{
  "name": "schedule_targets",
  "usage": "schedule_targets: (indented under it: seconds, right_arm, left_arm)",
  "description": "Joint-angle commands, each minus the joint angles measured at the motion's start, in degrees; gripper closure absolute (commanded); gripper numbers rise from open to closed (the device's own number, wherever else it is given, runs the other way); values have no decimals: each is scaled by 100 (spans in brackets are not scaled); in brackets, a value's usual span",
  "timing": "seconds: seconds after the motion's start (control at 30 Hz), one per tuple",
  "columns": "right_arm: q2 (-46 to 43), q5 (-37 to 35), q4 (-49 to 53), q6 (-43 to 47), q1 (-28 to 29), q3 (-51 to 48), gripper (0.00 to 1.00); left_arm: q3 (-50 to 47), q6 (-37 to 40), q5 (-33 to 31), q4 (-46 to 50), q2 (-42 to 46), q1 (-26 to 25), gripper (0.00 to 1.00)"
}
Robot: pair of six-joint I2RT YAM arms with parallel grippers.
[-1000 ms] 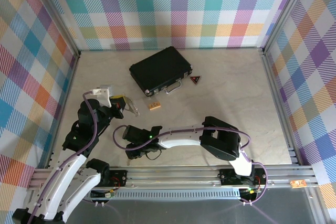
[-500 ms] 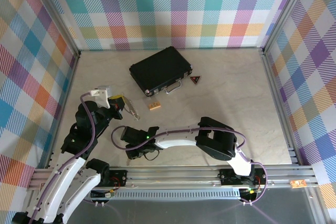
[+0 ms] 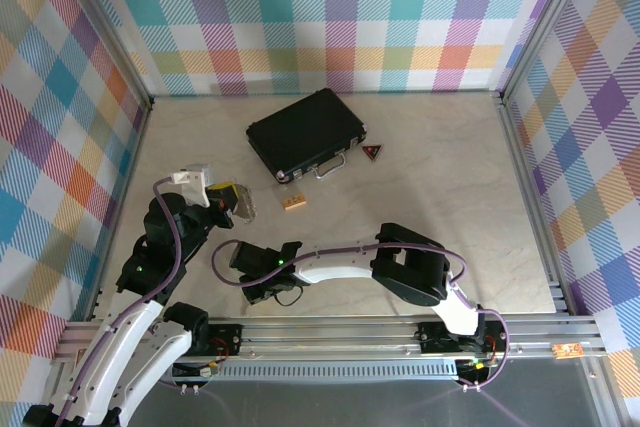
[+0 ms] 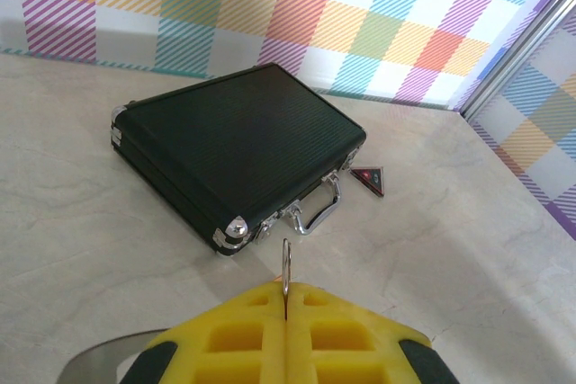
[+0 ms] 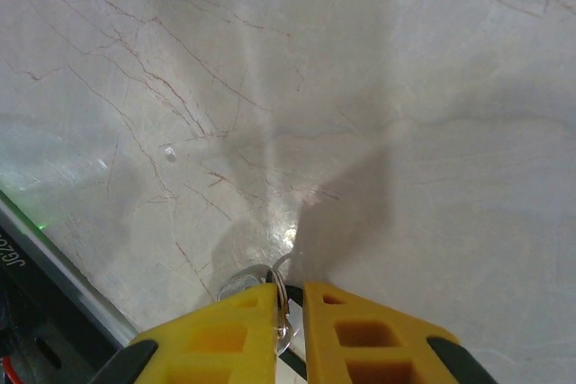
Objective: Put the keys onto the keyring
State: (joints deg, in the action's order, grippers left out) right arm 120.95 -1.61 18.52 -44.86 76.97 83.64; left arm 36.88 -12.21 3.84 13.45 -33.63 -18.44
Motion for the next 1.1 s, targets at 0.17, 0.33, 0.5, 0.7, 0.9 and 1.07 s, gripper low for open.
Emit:
schedule_targets:
  seconds: [0.17, 0.33, 0.5, 0.7, 0.9, 1.07]
  right_arm:
    - [-354, -279, -78, -100, -2, -439, 91]
    - [-634, -427, -133, -84, -67, -789, 94]
    - [-1045, -598, -191, -213, -191, -1404, 95]
    - [-2011, -848, -354, -426, -637, -2697, 95]
    - [-2901, -1326, 100, -280, -962, -3486, 95]
    - [-3348, -1395, 124, -273, -1202, -4036, 94]
  left_arm:
    - [-50, 26, 116, -212, 17, 57, 100]
    - [-41, 26, 159, -211, -53, 59, 100]
    - [-32, 34, 301, -221, -133, 59, 100]
    - [-26, 57, 690, -335, -293, 59, 100]
    - [-96, -9, 888, -446, -515, 4, 100]
    - [-217, -11, 946, -532, -614, -204, 100]
